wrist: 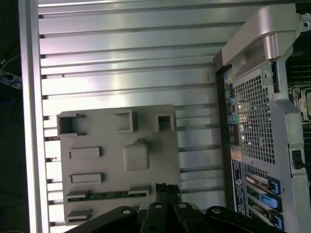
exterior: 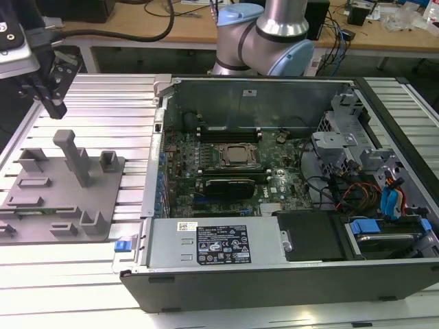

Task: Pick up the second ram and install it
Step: 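Reach for the second ram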

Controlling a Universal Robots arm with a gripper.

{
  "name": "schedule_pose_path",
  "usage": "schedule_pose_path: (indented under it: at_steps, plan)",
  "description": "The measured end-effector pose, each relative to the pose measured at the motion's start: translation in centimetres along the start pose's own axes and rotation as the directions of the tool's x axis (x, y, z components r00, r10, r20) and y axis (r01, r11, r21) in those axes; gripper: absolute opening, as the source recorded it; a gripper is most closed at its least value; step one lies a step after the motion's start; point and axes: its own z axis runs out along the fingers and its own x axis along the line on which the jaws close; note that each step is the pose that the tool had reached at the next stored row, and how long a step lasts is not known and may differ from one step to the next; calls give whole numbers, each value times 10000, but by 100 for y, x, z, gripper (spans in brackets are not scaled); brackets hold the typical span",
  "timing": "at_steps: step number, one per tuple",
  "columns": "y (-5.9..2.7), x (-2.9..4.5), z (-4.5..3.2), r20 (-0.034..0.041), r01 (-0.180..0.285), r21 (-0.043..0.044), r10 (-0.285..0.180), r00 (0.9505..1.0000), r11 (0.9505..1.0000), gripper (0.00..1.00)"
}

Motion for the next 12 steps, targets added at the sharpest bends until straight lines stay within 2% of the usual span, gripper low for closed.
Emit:
schedule_pose_path:
  at_steps: [2, 12]
  plan:
    - [-17, 38, 21, 0, 0, -1, 0, 10000, 10000, 8]
    - [-151, 358, 200, -10, 3, -2, -3, 10000, 10000, 8]
